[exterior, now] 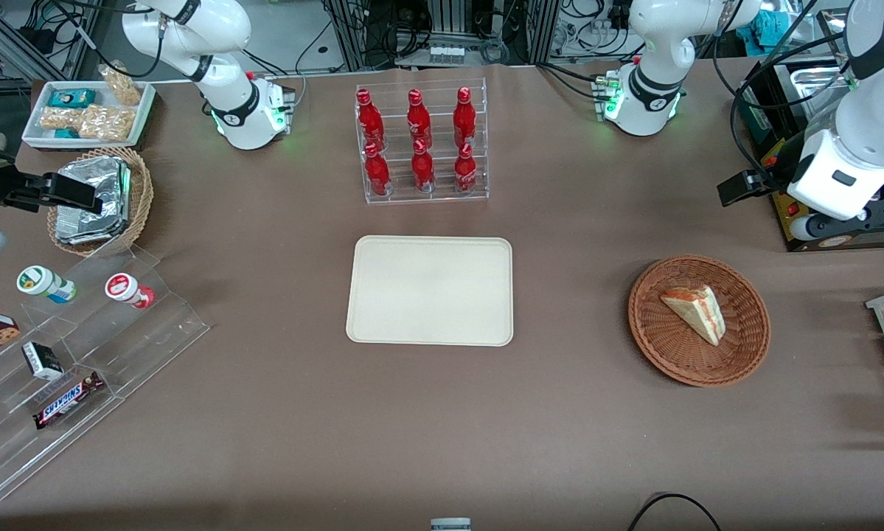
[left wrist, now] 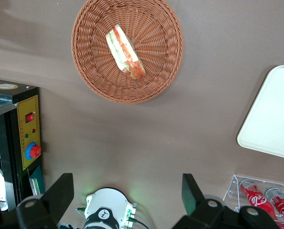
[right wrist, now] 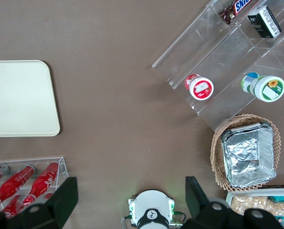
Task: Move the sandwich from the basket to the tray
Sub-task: 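Move the left gripper down over the wrapped sandwich in the wicker basket, then align the open left gripper around the sandwich and close on it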
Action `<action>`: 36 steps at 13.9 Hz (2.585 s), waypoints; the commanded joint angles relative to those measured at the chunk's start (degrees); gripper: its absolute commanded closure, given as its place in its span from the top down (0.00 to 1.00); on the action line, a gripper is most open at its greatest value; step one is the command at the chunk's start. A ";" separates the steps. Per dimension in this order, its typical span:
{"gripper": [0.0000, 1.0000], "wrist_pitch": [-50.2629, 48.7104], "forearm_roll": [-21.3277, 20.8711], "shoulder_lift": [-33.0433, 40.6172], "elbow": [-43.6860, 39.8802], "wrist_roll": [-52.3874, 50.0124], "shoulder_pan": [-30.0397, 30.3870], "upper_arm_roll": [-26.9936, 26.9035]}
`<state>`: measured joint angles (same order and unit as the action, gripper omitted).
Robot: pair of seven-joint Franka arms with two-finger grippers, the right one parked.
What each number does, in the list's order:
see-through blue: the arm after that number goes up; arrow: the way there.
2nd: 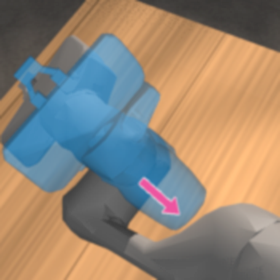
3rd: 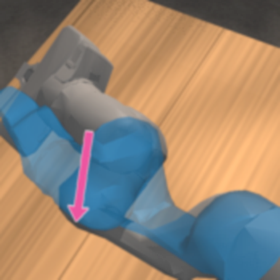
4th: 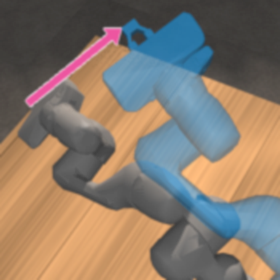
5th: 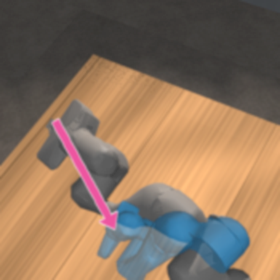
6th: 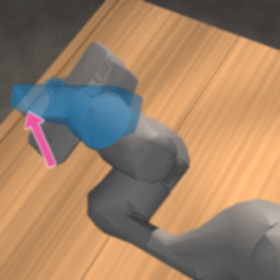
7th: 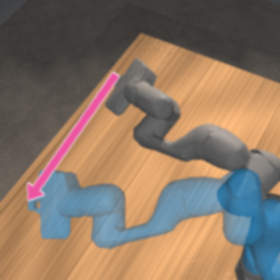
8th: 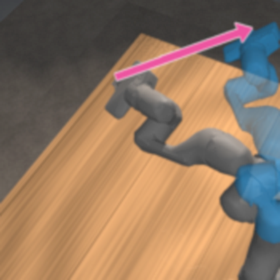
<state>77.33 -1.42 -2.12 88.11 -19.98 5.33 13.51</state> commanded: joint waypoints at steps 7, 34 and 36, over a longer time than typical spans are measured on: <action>1.00 0.02 -0.42 -2.53 -0.84 0.11 -0.59 -0.33; 1.00 58.38 0.10 -10.54 36.78 -16.13 9.61 -0.68; 1.00 59.42 0.10 -11.41 36.34 -18.25 9.35 -0.59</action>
<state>135.42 -1.32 -12.51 125.16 -35.38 14.44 12.31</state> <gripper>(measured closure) 0.000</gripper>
